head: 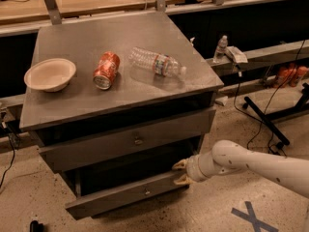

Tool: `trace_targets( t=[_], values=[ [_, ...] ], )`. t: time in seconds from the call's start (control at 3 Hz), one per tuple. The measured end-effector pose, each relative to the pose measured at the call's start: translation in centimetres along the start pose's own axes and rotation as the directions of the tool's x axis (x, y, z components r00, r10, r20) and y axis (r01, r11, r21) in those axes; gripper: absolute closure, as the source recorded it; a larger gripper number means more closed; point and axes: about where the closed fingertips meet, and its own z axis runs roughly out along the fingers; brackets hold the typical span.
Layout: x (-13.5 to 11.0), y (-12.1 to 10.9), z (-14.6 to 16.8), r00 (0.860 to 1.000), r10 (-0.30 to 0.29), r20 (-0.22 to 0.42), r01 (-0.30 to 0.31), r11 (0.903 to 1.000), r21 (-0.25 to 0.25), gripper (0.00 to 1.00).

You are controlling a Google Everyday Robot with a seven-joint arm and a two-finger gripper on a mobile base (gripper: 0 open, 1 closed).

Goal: Close middle drawer

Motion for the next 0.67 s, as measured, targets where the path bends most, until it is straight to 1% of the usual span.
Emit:
trace_targets(
  t=[0.33,0.67],
  values=[
    [-0.1,3.1,-1.8,1.0,0.011,-0.014,-0.011,0.9991,-0.041,0.23],
    [0.3,5.6,-3.3,0.999,0.038,-0.027,-0.04,0.997,-0.066,0.15]
  ],
)
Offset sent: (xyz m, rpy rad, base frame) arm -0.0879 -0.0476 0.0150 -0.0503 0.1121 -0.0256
